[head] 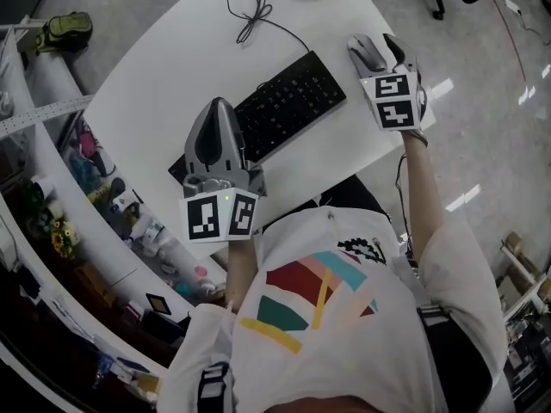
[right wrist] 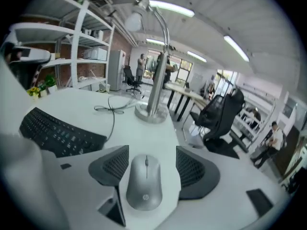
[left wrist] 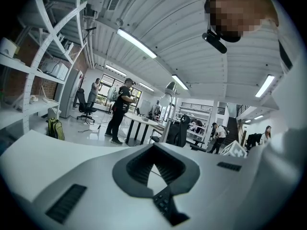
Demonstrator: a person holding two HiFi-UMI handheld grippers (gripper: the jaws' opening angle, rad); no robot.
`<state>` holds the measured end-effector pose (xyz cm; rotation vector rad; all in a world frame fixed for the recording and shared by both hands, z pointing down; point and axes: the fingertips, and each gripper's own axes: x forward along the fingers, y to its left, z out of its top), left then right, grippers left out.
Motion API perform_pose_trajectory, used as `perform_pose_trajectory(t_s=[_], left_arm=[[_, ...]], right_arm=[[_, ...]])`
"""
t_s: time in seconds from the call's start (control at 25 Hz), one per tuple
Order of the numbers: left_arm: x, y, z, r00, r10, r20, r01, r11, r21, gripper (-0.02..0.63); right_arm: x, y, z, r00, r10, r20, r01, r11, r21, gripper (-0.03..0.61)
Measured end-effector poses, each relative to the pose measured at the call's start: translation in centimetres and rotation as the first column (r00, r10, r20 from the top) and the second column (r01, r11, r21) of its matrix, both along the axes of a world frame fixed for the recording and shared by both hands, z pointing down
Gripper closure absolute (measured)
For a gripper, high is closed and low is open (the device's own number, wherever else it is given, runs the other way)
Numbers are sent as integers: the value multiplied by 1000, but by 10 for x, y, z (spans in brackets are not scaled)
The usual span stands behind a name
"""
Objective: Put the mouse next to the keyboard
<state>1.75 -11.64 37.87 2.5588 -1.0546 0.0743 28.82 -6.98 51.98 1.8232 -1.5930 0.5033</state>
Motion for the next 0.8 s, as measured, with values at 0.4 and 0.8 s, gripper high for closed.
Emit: perform_pose_trajectory(t_s=[0.4,0.8], left_arm=[[-53,-1,-69,987,-152,-53,159,975,157,571],[-124,10,-115,935,-339,-103,354,903,244,571]], right_arm=[[-111,-47,-201,962,-242,125,160,874,458,452],[-259,-51,-217,796,-522,307,312,788,531,566]])
